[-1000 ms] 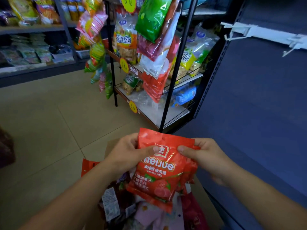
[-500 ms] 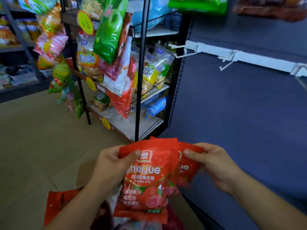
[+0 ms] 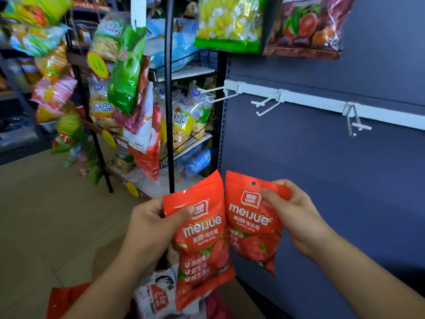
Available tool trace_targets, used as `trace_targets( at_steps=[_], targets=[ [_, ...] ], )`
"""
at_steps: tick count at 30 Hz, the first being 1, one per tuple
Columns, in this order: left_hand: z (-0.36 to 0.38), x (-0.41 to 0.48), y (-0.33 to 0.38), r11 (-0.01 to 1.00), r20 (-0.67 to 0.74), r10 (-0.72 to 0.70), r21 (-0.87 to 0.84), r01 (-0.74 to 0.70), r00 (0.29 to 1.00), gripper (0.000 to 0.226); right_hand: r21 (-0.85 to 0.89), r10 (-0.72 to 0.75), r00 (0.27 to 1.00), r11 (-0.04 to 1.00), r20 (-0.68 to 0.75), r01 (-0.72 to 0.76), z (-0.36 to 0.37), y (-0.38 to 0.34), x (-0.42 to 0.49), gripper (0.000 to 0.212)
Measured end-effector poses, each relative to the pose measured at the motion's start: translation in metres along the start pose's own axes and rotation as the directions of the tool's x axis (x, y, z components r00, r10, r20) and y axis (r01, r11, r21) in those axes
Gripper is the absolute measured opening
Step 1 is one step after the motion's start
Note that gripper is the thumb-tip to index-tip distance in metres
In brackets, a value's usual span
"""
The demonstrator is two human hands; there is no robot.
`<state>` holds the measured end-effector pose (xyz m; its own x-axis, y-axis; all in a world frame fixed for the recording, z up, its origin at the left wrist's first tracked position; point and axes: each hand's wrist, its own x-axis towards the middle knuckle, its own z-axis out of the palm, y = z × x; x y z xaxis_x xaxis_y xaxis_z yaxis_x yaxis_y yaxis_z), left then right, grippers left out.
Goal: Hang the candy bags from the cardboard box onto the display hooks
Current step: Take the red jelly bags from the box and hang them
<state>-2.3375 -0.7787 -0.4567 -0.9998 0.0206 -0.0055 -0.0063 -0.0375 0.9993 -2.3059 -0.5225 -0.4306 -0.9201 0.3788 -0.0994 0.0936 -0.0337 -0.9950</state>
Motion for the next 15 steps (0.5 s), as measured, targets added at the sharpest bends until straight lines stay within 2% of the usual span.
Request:
trace_targets(
  at_steps=[3, 6, 11, 13, 15],
  targets=[
    [0.017, -0.008, 0.024, 0.997, 0.039, 0.058, 0.041, -0.059, 0.998, 0.019, 0.045, -0.111, 0.994, 0.993, -0.016, 0.112, 0.002, -0.019, -0.017, 0.005],
    [0.028, -0.016, 0.059, 0.985, 0.111, 0.131, 0.098, -0.142, 0.985, 0.013, 0.097, -0.190, 0.982, 0.977, -0.014, 0.191, -0.002, -0.046, -0.038, 0.013],
    [0.046, -0.023, 0.138, 0.911, 0.192, 0.306, 0.225, -0.346, 0.932, 0.007, -0.071, -0.358, 0.931, 0.933, -0.069, 0.353, -0.019, -0.117, -0.052, 0.017],
    [0.057, -0.029, 0.163, 0.881, 0.206, 0.358, 0.249, -0.402, 0.911, 0.006, -0.104, -0.390, 0.915, 0.919, -0.103, 0.380, -0.028, -0.152, -0.052, 0.010],
    [0.073, -0.036, 0.184, 0.850, 0.201, 0.417, 0.261, -0.458, 0.887, 0.014, -0.111, -0.405, 0.907, 0.913, -0.120, 0.393, -0.036, -0.185, -0.053, 0.006]
  ],
)
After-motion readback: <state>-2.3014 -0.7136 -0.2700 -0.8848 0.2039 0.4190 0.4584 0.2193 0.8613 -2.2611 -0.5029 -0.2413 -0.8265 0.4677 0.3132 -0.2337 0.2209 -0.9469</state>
